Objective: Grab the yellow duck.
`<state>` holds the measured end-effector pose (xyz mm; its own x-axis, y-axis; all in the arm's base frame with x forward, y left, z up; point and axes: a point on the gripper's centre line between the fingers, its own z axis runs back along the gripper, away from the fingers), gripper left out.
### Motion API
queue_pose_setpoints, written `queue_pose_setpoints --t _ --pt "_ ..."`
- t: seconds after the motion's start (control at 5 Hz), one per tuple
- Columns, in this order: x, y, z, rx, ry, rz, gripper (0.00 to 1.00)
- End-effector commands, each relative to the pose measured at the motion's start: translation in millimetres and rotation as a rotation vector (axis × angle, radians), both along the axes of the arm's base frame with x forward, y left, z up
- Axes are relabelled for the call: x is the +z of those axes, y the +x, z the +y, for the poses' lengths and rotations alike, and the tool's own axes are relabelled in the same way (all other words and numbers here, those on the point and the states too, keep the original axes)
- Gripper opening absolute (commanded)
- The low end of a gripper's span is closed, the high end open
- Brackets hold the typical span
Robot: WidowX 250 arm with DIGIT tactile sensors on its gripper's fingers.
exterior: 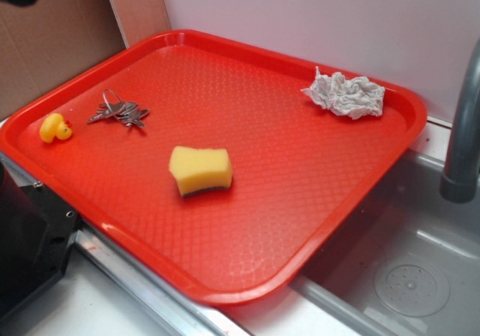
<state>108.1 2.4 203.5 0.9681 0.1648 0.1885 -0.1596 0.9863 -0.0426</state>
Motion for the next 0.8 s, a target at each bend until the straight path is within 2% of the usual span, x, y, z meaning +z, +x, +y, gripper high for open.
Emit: queue_pose_setpoints --t 0.0,0.2,0.6 --pt "-42.8 -0.7 35.4 0.139 0.027 -0.054 1.00" --pt "-70.1 1.5 52.9 0.181 0.032 -0.036 1.00" --pt "-110.4 18.5 79.2 0.250 0.081 -0.060 1.00"
